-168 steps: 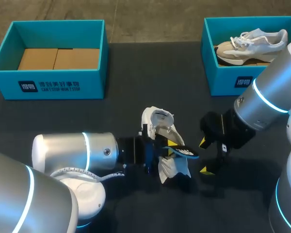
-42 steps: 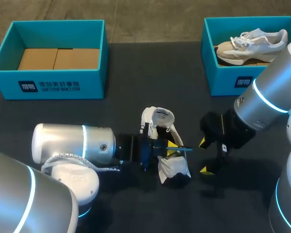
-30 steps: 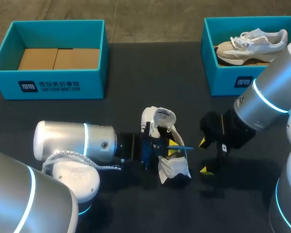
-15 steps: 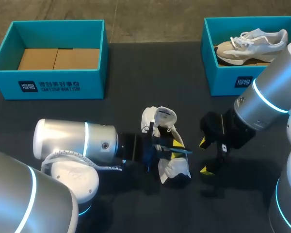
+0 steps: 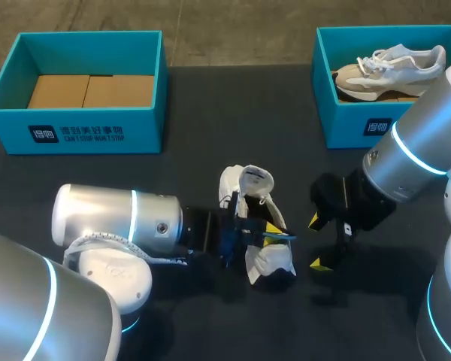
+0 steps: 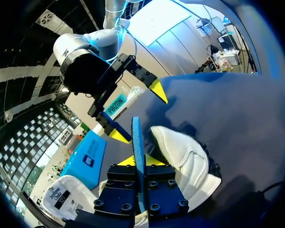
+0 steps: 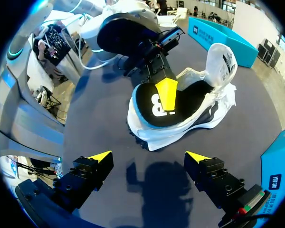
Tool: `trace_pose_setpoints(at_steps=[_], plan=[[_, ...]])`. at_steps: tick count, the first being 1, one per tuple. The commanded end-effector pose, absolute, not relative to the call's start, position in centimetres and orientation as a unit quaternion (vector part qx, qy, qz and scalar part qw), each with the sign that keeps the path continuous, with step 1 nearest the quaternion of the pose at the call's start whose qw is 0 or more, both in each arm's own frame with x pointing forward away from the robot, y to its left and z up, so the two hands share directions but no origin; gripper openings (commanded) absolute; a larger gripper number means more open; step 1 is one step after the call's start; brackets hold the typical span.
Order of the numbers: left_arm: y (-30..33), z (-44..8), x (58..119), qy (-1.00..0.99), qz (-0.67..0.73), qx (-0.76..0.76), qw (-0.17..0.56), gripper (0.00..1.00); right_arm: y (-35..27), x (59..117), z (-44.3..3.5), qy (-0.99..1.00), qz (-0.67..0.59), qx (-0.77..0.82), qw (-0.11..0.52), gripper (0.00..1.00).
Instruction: Take the shoe out of the shoebox, open the shoe tongue, remove and reinsert the insole, then place the shoe into the shoebox
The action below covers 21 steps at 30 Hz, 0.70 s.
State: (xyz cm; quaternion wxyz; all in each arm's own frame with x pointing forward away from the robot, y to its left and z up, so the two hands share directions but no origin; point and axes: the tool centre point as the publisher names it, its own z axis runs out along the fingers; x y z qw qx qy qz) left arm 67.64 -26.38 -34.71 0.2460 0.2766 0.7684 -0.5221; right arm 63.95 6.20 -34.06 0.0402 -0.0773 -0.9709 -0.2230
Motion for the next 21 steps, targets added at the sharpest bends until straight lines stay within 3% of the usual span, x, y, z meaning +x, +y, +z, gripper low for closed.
trace_pose_setpoints(at_steps=[1,16,17,18,20,21], plan=[[-26.3,-35.1,68.1,0.775,-0.513,0.271,0.252,0.0,6.4,63.9,-34.2,-0.971,-0.221,-0.078,0.039,1.0],[-26.0,-35.6,68.7,0.78,-0.511,0.265,0.245,0.0,6.4,63.9,-34.2,-0.971,-0.221,-0.078,0.039,1.0],[-26.1,-35.4,68.6,0.779,-0.514,0.265,0.244,0.05,6.4,63.9,-34.2,-0.971,-0.221,-0.078,0.039,1.0],[-26.2,-35.2,68.3,0.777,-0.516,0.267,0.244,0.31,6.4,63.9,-34.2,-0.971,-0.221,-0.078,0.039,1.0],[-26.3,-34.8,67.9,0.773,-0.52,0.269,0.244,0.47,6.4,63.9,-34.2,-0.971,-0.221,-0.078,0.039,1.0],[-26.4,-34.7,67.7,0.772,-0.521,0.27,0.244,0.51,6.4,63.9,-34.2,-0.971,-0.221,-0.078,0.039,1.0]])
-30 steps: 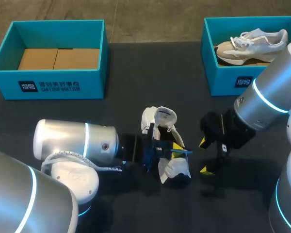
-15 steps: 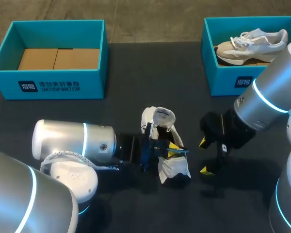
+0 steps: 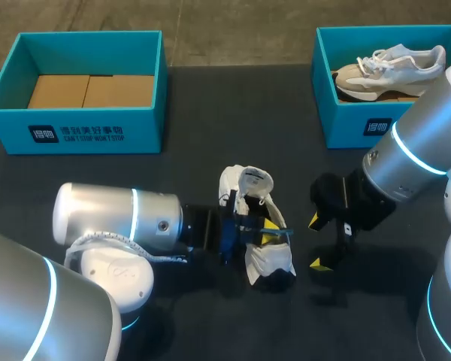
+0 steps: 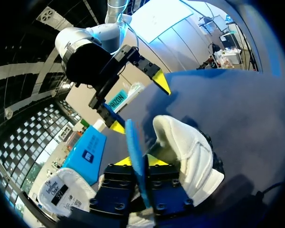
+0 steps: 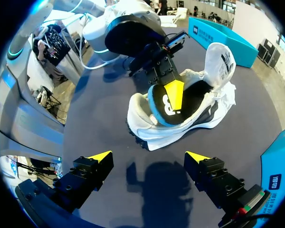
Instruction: Take the shoe out of the shoebox, open the shoe tongue, remove and reinsert the insole, then place the shoe into the shoebox
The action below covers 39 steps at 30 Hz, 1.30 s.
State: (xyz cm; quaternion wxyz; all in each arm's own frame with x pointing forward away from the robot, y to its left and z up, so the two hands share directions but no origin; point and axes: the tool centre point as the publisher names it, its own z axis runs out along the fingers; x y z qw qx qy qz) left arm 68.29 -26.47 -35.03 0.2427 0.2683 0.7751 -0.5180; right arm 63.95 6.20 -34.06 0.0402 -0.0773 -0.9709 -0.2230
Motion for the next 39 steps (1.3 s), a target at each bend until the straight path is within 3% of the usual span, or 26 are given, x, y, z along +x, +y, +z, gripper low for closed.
trace_pose_setpoints(at_steps=[1,11,15,26,34,37,39], plan=[[-26.5,-34.5,67.6,0.77,-0.524,0.271,0.244,0.52,6.4,63.9,-34.2,-0.971,-0.221,-0.078,0.039,1.0],[-27.2,-33.5,66.2,0.757,-0.536,0.286,0.241,0.38,6.4,63.9,-34.2,-0.971,-0.221,-0.078,0.039,1.0],[-27.2,-33.4,66.1,0.757,-0.535,0.284,0.245,0.24,6.4,63.9,-34.2,-0.971,-0.221,-0.078,0.039,1.0],[-26.6,-32.7,65.7,0.773,-0.525,0.253,0.252,0.33,6.4,63.9,-34.2,-0.971,-0.221,-0.078,0.039,1.0],[-26.3,-32.5,65.7,0.783,-0.516,0.237,0.255,0.31,6.4,63.9,-34.2,-0.971,-0.221,-0.078,0.039,1.0],[-26.4,-32.5,65.6,0.786,-0.512,0.238,0.253,0.23,6.4,63.9,-34.2,-0.971,-0.221,-0.078,0.039,1.0],[-26.4,-32.5,65.5,0.787,-0.509,0.239,0.252,0.0,6.4,63.9,-34.2,-0.971,-0.221,-0.078,0.039,1.0]])
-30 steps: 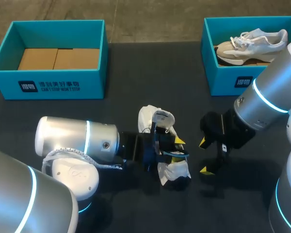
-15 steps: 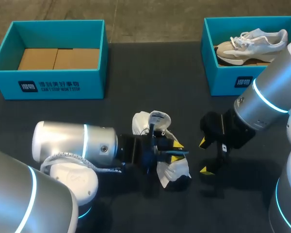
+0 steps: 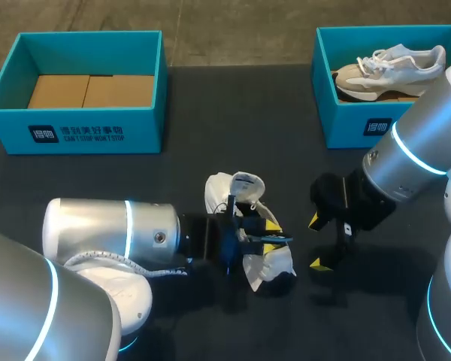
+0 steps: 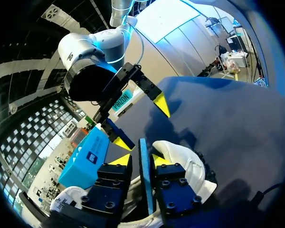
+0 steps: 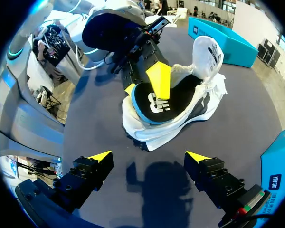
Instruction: Take the shoe out of the shoebox, open the shoe tongue, remove and reinsert the insole, then place the shoe into the shoebox
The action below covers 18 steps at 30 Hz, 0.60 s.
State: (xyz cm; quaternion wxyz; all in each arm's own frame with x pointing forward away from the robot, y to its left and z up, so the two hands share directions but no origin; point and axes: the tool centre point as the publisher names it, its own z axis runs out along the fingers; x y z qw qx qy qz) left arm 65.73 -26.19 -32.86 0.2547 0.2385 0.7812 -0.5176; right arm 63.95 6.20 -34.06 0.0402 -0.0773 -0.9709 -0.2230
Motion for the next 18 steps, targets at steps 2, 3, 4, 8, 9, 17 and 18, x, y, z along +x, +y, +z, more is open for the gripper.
trace_pose_setpoints(at_steps=[2,3,4,8,9,17,18], plan=[[-26.4,-32.6,65.4,0.788,-0.507,0.241,0.252,0.0,6.4,63.9,-34.2,-0.971,-0.221,-0.078,0.039,1.0],[-26.4,-32.7,65.3,0.788,-0.507,0.241,0.252,0.0,6.4,63.9,-34.2,-0.971,-0.221,-0.078,0.039,1.0],[-26.3,-32.7,65.3,0.789,-0.505,0.242,0.252,0.0,6.4,63.9,-34.2,-0.971,-0.221,-0.078,0.039,1.0],[-26.1,-33.3,65.6,0.791,-0.498,0.247,0.257,0.0,6.4,63.9,-34.2,-0.971,-0.221,-0.078,0.039,1.0],[-26.0,-33.6,65.8,0.792,-0.493,0.248,0.259,0.0,6.4,63.9,-34.2,-0.971,-0.221,-0.078,0.039,1.0],[-25.6,-34.8,67.3,0.806,-0.472,0.24,0.262,0.0,6.4,63.9,-34.2,-0.971,-0.221,-0.078,0.039,1.0],[-25.5,-34.9,67.4,0.808,-0.47,0.24,0.263,0.0,6.4,63.9,-34.2,-0.971,-0.221,-0.078,0.039,1.0]])
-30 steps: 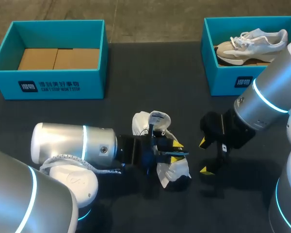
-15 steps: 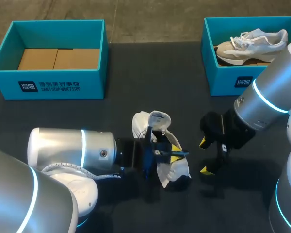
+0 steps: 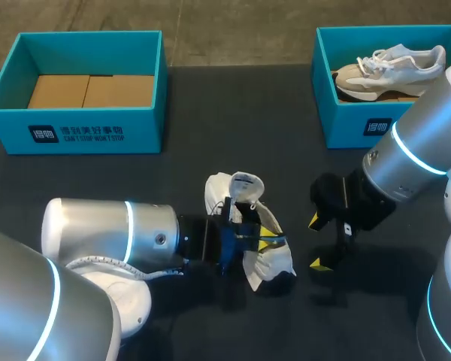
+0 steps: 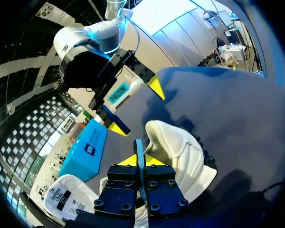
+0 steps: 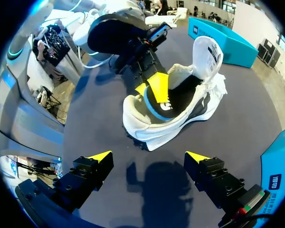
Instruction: Take the shoe out of the shoebox, open the shoe tongue, remove and reinsert the insole, then place the shoe into the shoebox
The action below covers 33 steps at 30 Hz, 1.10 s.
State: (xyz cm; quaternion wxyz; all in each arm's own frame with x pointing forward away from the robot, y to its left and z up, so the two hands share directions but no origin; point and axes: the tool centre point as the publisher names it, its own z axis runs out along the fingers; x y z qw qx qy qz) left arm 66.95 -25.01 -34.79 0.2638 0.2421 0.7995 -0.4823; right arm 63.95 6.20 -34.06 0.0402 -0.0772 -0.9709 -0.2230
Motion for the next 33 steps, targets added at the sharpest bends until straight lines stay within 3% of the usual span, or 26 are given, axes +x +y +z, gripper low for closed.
trace_pose_setpoints(at_steps=[1,6,7,8,10,20,25,27,29,33], plan=[[-25.5,-35.0,67.4,0.809,-0.469,0.239,0.262,0.0,6.4,63.9,-34.2,-0.971,-0.221,-0.078,0.039,1.0],[-25.3,-34.9,67.4,0.809,-0.471,0.238,0.259,0.0,6.4,63.9,-34.2,-0.971,-0.221,-0.078,0.039,1.0],[-25.2,-34.8,67.2,0.808,-0.473,0.239,0.258,0.05,6.4,63.9,-34.2,-0.971,-0.221,-0.078,0.039,1.0],[-25.2,-34.6,67.1,0.806,-0.476,0.239,0.258,0.19,6.4,63.9,-34.2,-0.971,-0.221,-0.078,0.039,1.0],[-25.1,-34.3,66.8,0.804,-0.479,0.24,0.257,0.22,6.4,63.9,-34.2,-0.971,-0.221,-0.078,0.039,1.0],[-23.9,-33.2,66.0,0.799,-0.492,0.232,0.257,0.2,6.4,63.9,-34.2,-0.971,-0.221,-0.078,0.039,1.0],[-23.9,-33.2,66.0,0.798,-0.496,0.231,0.254,0.24,6.4,63.9,-34.2,-0.971,-0.221,-0.078,0.039,1.0],[-24.1,-33.2,66.0,0.797,-0.498,0.233,0.252,0.2,6.4,63.9,-34.2,-0.971,-0.221,-0.078,0.039,1.0],[-24.3,-33.3,65.9,0.795,-0.499,0.24,0.247,0.0,6.4,63.9,-34.2,-0.971,-0.221,-0.078,0.039,1.0],[-24.6,-33.7,66.0,0.797,-0.492,0.252,0.243,0.0,6.4,63.9,-34.2,-0.971,-0.221,-0.078,0.039,1.0]])
